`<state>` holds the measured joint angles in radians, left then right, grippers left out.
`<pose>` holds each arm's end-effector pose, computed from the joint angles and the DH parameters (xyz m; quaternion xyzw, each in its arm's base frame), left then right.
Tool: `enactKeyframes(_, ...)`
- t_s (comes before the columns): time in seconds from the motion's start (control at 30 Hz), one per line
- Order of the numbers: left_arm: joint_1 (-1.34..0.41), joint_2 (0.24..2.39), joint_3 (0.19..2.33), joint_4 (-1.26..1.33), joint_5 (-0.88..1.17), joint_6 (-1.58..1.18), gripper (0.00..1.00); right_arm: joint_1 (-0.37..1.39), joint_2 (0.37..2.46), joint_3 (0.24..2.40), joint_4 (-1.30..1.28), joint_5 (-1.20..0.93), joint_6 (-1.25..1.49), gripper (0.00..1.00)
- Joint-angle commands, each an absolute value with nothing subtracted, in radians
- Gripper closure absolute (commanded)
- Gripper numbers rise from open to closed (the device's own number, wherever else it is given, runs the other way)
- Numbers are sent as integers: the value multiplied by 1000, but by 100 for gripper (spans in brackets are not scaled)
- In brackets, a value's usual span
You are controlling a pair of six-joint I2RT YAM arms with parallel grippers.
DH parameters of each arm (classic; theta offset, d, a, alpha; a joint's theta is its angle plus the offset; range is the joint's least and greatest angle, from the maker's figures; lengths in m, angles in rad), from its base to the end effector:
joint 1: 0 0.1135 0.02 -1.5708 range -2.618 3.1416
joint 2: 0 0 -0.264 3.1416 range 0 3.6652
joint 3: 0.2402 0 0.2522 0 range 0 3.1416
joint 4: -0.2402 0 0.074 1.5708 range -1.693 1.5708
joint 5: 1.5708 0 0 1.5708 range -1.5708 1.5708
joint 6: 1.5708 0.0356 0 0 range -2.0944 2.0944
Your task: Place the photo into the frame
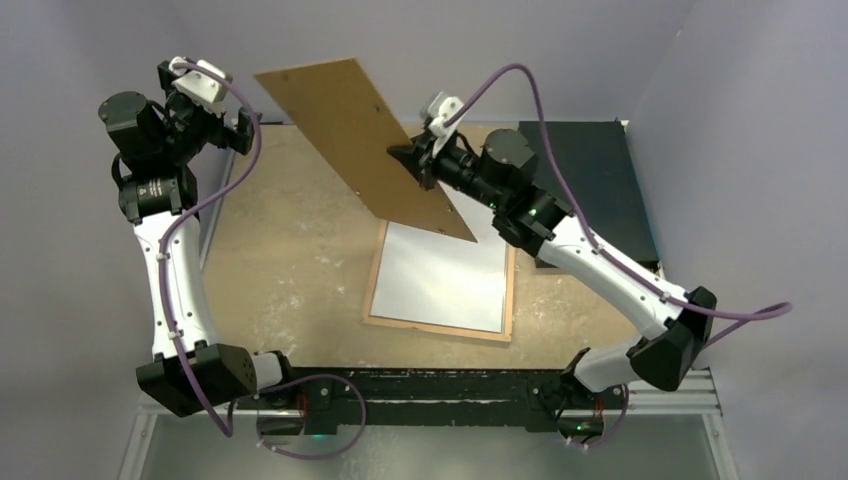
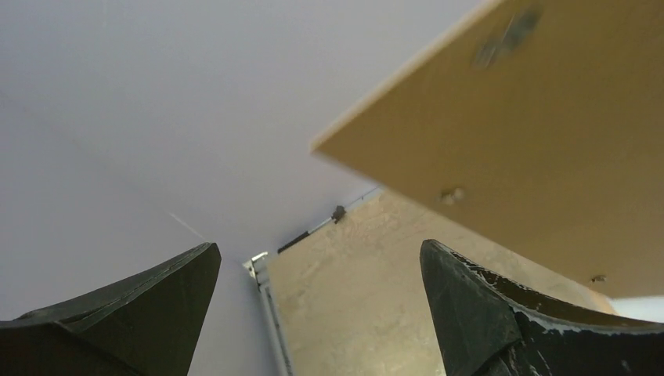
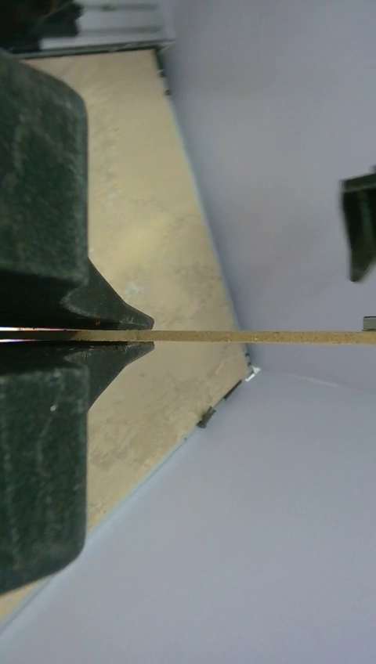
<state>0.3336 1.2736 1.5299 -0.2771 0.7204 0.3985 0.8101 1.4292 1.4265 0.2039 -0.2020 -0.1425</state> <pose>0.2582 0.0646 0.4840 0.2682 0.6602 -0.0007 0.7016 0.2255 0.2473 0.4560 -0.3579 0.5234 0.3127 0.7072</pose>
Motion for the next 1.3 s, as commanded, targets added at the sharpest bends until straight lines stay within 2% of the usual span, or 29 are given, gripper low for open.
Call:
enactKeyframes(0.0, 338, 1256, 1526, -286, 612, 248, 1, 770, 1355, 1551, 211, -92, 149, 100)
enactKeyframes(0.13, 338, 1308, 1530, -420, 651, 271, 1, 671, 1383, 1627, 33, -152, 366, 100)
enactKeyframes(0.3, 336, 1392, 1515, -607, 686, 331, 2, 523, 1380, 1556, -42, -386, 592, 100)
enactKeyframes(0.4, 336, 1407, 1478, -650, 697, 371, 2, 442, 1357, 1450, 19, -531, 724, 100)
enactKeyframes(0.57, 337, 1379, 1376, -649, 713, 432, 1, 345, 1312, 1261, 158, -658, 884, 100)
enactKeyframes(0.93, 333, 1376, 1271, -718, 727, 543, 6, 229, 1266, 963, 377, -629, 1019, 100)
enactKeyframes(1.27, 281, 1392, 1207, -760, 713, 527, 10, 163, 1301, 806, 523, -550, 1062, 100)
